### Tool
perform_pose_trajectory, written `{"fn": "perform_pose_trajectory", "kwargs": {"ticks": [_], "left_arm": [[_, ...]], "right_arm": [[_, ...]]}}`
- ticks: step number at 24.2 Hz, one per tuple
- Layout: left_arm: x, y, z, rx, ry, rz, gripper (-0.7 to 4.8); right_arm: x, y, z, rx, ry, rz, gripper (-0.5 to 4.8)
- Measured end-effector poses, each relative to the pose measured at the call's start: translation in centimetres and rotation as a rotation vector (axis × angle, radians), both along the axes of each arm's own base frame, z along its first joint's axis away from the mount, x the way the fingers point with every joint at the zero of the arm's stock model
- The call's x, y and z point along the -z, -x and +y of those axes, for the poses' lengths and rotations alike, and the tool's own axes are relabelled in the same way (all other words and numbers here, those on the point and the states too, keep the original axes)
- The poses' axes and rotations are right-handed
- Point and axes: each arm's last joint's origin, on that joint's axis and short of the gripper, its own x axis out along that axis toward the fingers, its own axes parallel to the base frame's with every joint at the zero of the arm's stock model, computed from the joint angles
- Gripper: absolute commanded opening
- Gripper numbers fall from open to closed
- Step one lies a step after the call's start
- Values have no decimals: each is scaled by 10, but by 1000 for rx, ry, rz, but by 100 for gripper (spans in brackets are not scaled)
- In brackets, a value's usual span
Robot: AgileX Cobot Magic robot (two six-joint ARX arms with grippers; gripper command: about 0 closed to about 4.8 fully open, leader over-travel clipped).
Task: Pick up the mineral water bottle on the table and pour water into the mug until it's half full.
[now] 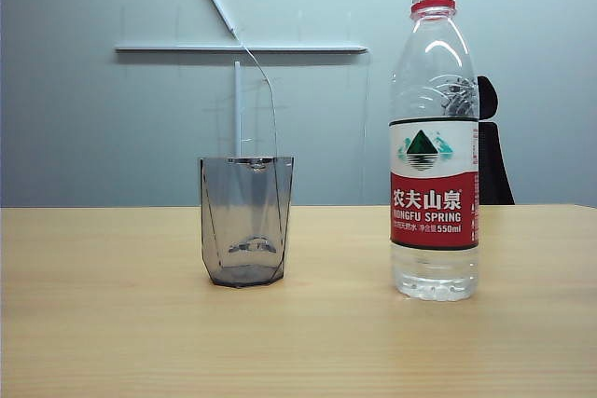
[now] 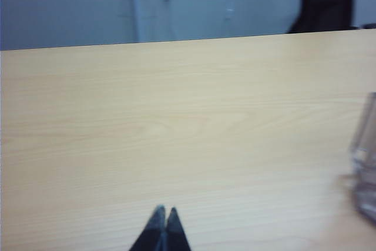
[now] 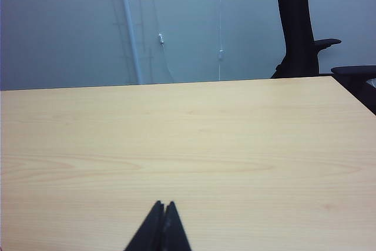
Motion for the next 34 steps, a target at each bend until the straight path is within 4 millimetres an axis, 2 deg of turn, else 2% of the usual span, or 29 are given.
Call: {"fn": "perform_pose_trajectory", "kwargs": {"ticks": [3, 11, 34], "left_arm": [[1, 5, -17, 183, -5, 16, -2], [7, 14, -40, 427, -38, 78, -2], [7, 14, -41, 435, -38, 78, -2]], "right_arm": [[0, 0, 0, 0, 0, 0, -5], [0, 0, 0, 0, 0, 0, -5], [-1, 0, 0, -9, -4, -5, -5]]}}
